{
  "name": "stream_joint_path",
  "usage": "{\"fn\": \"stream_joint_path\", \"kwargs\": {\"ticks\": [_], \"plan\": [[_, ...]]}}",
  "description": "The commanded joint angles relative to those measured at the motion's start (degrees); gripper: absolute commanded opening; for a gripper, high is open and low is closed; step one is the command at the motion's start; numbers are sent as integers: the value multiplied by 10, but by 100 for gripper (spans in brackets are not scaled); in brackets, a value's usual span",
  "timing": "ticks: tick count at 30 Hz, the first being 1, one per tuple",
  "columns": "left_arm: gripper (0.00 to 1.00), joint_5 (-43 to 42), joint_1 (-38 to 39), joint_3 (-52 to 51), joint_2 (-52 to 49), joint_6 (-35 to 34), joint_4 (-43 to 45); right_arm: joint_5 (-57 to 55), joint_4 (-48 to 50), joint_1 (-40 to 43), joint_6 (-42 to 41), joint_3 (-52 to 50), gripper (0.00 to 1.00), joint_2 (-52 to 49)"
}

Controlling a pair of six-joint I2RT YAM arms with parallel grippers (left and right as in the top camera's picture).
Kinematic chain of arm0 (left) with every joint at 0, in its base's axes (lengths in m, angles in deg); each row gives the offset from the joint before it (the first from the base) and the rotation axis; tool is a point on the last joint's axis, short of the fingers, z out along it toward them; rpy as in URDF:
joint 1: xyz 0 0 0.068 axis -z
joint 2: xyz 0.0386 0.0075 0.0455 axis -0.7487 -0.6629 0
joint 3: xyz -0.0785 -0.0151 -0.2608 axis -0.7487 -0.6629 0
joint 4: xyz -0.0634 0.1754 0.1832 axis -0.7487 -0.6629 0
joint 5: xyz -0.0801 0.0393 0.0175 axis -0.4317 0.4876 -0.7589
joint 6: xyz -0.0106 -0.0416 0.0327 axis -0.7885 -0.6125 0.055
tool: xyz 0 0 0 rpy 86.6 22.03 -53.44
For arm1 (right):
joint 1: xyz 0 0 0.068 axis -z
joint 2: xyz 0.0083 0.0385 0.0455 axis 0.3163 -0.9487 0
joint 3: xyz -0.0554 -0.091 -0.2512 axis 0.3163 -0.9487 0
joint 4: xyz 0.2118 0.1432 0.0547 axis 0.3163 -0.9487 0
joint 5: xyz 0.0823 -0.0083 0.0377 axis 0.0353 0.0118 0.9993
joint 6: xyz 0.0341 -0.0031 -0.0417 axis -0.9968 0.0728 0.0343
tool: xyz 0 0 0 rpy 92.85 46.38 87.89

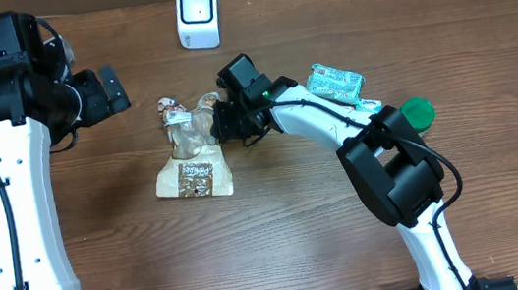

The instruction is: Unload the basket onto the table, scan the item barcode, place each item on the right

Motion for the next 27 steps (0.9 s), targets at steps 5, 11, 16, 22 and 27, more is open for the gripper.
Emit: {"fn": "stream_joint_path", "kwargs": {"ticks": [5,11,16,22,27], "plan": [[100,-2,-1,4,9,4,1,45,-80,25,167,73,20,12],[99,-2,-1,4,9,4,1,82,-188,35,103,96,58,13],[100,-2,-1,4,9,4,1,84,-212,22,27,65,61,10],[100,-2,-1,4,9,4,1,12,-161,-27,-23,31,64,10],[100,-2,-1,4,9,4,1,-91,-151,-41,-66,31,68,-6]]}}
